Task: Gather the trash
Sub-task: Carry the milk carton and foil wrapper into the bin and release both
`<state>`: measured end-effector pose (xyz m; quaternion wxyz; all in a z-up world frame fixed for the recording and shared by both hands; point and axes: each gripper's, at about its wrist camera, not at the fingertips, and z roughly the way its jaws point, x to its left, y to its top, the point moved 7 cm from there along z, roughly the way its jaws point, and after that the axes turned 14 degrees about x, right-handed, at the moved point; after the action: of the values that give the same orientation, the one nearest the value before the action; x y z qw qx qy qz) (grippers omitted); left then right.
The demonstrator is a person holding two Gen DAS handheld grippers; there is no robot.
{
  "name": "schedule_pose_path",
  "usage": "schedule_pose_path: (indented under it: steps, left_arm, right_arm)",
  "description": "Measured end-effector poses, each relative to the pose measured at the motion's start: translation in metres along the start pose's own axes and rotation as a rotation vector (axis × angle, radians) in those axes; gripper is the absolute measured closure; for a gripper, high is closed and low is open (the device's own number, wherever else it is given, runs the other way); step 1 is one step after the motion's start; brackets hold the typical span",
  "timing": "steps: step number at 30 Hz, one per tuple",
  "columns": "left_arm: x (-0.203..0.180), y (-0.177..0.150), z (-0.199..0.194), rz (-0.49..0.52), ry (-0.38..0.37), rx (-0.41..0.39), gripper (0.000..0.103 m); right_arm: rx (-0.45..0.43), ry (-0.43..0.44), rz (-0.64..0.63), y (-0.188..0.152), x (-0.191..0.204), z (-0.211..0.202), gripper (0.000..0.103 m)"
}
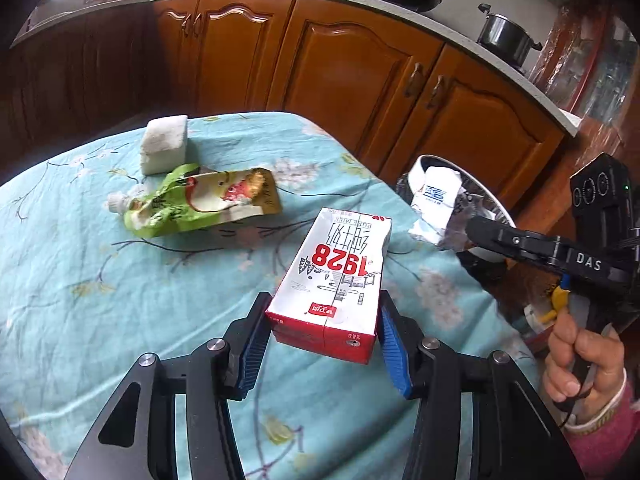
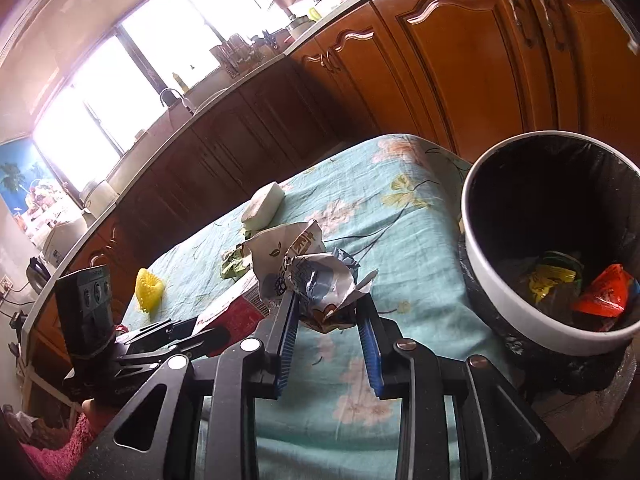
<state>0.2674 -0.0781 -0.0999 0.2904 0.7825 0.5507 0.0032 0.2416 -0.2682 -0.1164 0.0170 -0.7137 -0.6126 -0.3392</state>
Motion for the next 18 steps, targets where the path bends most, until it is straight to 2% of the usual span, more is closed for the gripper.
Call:
schedule_pose_path:
  steps: [4,10,18]
  left_arm:
    - [-0.023,0.001,0.001,0.002,-0.042,-0.014,0.054]
    - [-0.043,0.012,0.004,-0.003,-0.067,-0.035,0.054]
    - [-0.078,0.032,0.019,0.041,-0.057,-0.037,0.054]
  right_arm:
    - [-0.024,-0.020,0.031,-0.006,-0.018,-0.016,0.073]
    - [-0.070,-0.069,0.065,-0.011,-0.043,-0.043,0.073]
    - [-0.124,-0.122,0.099,-0.011,-0.075,-0.071,0.073]
